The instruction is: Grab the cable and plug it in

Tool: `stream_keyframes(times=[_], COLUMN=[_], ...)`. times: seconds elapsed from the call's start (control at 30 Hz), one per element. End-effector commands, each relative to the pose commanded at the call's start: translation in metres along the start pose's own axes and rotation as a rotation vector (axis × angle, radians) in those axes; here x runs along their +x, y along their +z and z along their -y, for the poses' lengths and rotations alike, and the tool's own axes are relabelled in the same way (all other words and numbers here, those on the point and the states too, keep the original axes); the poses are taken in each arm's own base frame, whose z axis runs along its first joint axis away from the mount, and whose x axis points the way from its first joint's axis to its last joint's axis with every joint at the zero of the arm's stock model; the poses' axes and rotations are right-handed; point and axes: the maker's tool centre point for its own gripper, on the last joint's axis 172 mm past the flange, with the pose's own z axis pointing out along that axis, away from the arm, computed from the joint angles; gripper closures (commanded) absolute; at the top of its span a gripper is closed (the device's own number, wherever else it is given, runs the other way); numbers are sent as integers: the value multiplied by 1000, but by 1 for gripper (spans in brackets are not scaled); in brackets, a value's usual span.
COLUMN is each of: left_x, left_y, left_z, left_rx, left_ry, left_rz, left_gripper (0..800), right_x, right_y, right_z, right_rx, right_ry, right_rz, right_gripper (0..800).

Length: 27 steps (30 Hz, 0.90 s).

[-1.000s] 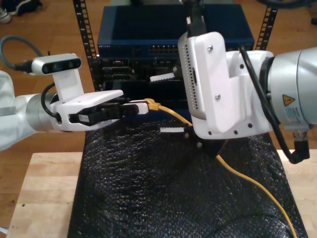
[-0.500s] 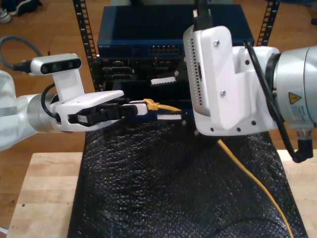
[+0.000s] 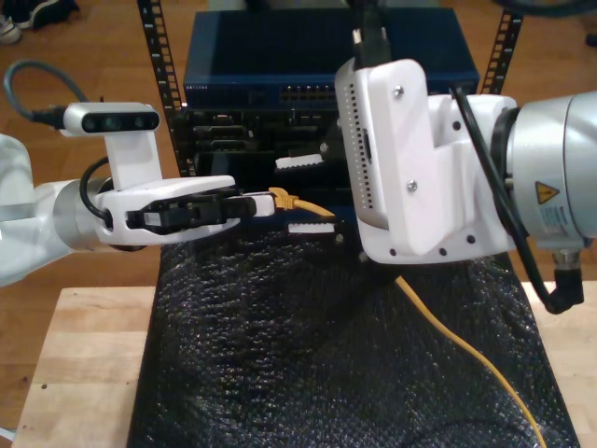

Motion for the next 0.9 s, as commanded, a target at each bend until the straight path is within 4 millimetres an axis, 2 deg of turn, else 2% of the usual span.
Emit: stream_keyframes(times=[0.13,0.53,0.9], left_x=[0,0,0], left_y=[0,0,0], left_z=[-2,-3,-3], left_rx=[-8,-16,-19], left_ry=[-13,-19,-20], left_rz=[-1,-4,-4], left_gripper=[795,795,795], right_x=[1,0,-1], right_y=[0,1,2], right_z=[0,2,3], right_rx=[1,3,6], right_ry=[1,2,4], right_rz=[-1,0,0], right_gripper=[419,526,539])
